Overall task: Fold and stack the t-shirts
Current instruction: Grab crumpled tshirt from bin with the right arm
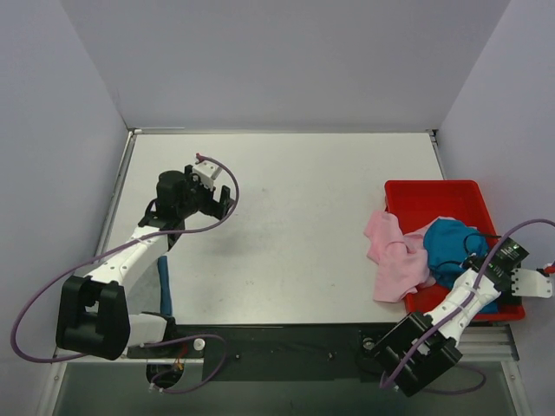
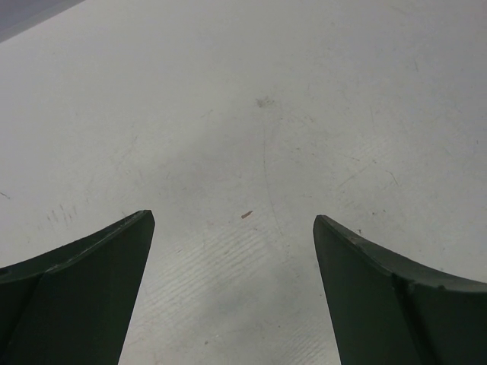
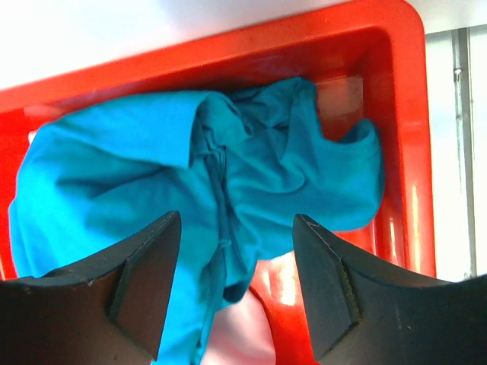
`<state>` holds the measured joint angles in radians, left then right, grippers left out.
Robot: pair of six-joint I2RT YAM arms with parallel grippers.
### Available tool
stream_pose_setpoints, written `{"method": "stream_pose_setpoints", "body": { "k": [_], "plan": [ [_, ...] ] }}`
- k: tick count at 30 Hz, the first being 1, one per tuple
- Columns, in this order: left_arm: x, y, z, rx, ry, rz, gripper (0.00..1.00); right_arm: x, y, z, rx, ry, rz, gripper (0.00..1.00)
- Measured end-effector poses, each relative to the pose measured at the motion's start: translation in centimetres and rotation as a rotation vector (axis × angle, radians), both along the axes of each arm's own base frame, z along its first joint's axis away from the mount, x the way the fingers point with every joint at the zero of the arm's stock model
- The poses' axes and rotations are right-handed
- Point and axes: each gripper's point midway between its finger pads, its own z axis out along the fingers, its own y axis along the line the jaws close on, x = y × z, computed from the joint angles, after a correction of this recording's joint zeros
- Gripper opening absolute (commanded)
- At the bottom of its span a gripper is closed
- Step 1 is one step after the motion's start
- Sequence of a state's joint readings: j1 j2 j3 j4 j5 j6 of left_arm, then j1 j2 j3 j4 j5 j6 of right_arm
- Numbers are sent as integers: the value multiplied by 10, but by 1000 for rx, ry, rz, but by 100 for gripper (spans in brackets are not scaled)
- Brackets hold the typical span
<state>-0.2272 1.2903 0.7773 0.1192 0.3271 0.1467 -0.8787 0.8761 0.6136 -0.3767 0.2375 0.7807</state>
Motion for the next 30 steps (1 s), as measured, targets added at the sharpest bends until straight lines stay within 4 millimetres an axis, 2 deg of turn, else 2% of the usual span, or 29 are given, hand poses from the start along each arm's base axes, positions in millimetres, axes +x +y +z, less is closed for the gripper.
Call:
{"method": "stream_pose_setpoints", "body": {
  "k": [3,6,10,12,13,14,15,16,20,23,26,28,30],
  "plan": [
    [-3,-2,-2,0,7,-19,97,2,-11,-11,12,-17,-32,64],
    [-4,-3,-2,3,9,-29,97,12,-23,-17,9,-43,-23,66],
    [-5,-4,-3,3,14,-37,97,29,-33,-25,13,-76,10,58],
    [-6,-5,-3,2,15,-41,97,36,-36,-35,36,-78,25,49],
    [-6,-5,-3,2,16,-42,97,38,-37,-41,53,-77,31,37],
    [-6,-5,-3,1,17,-43,97,40,-37,-48,72,-74,39,29],
    [-6,-5,-2,1,17,-44,97,42,-37,-53,89,-72,48,8],
    [-5,-5,-1,0,14,-44,97,44,-37,-57,101,-72,58,0],
    [-5,-6,1,-2,9,-49,97,54,-34,-58,133,-98,101,0],
    [-5,-7,2,-4,8,-55,97,61,-33,-47,149,-118,123,0],
    [-5,-9,3,-9,1,-65,97,71,-31,-25,113,-140,176,0],
    [-5,-11,6,-14,-8,-73,97,81,-33,7,34,-159,231,0],
    [-4,-12,8,-18,-20,-79,97,99,-32,53,-79,-192,306,0]
  ]
}}
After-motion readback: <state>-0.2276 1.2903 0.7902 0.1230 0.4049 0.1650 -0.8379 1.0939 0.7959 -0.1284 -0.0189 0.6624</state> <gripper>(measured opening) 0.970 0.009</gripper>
